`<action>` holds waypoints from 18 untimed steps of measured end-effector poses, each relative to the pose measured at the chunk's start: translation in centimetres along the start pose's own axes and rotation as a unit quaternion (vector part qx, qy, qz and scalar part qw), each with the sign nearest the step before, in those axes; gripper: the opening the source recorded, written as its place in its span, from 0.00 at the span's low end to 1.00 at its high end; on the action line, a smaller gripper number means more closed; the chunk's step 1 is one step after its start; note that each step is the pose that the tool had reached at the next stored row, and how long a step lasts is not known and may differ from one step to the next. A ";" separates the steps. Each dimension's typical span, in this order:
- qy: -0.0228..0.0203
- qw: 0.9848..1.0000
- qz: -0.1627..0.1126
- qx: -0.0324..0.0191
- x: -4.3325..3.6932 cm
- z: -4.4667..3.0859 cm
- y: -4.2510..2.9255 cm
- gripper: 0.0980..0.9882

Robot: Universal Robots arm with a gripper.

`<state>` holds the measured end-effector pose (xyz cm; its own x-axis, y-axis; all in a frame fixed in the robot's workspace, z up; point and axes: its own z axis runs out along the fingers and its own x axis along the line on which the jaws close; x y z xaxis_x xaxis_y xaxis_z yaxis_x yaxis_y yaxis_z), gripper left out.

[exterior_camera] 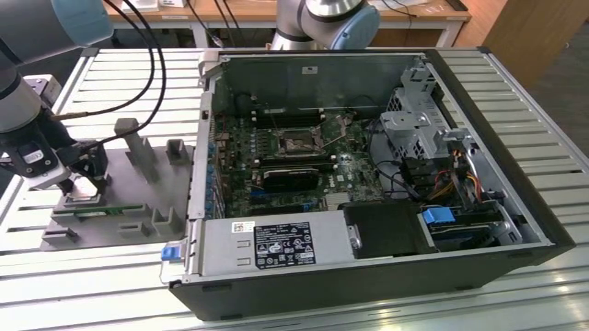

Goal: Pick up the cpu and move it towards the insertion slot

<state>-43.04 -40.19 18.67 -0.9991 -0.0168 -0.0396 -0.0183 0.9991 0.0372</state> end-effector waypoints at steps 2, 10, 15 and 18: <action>0.000 1.000 0.000 0.000 0.02 0.15 -0.01 0.55; 0.000 1.000 0.000 0.000 0.04 0.48 -0.02 0.55; 0.000 1.000 0.000 0.000 0.05 0.50 -0.02 0.53; 0.000 1.000 0.000 0.000 0.05 0.53 -0.02 0.50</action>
<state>-43.07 -40.19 18.14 -0.9991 -0.0168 -0.0395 -0.0183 0.9991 0.0371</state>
